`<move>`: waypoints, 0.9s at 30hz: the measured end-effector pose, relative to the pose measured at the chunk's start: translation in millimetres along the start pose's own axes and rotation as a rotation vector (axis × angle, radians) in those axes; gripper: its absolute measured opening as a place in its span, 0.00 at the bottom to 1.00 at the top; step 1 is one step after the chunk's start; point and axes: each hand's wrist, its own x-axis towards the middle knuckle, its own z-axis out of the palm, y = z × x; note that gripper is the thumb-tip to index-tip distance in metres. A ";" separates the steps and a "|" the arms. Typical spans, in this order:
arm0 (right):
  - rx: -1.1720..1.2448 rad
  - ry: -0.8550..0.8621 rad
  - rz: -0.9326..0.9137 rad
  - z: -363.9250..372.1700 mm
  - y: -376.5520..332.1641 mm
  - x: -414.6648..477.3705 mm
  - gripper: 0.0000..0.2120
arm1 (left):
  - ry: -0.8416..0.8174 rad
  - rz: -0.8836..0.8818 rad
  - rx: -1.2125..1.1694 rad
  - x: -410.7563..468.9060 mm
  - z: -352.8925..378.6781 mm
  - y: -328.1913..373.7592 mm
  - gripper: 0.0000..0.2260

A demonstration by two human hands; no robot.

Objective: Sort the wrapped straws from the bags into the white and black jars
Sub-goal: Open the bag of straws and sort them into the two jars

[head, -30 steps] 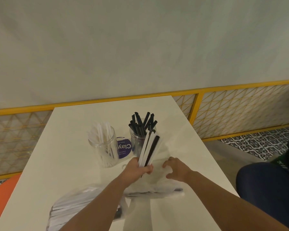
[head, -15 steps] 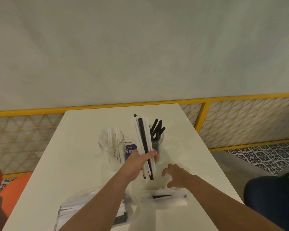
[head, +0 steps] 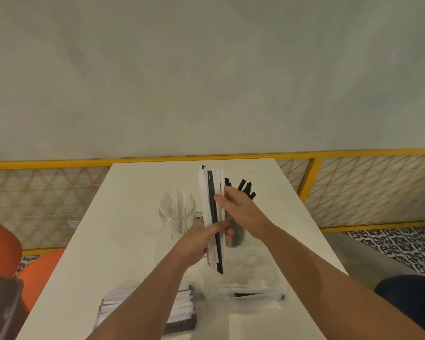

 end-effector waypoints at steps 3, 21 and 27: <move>0.057 -0.057 0.094 5.4 -4.8 5.6 0.14 | -0.009 0.012 0.036 -5.4 -3.1 6.1 0.06; 0.125 0.064 0.088 48.0 -31.2 26.1 0.12 | 0.275 0.059 -0.100 -10.7 -29.2 16.2 0.12; 0.262 0.146 0.056 64.3 -42.1 34.9 0.05 | 0.383 0.116 -0.049 -15.6 -43.7 26.1 0.08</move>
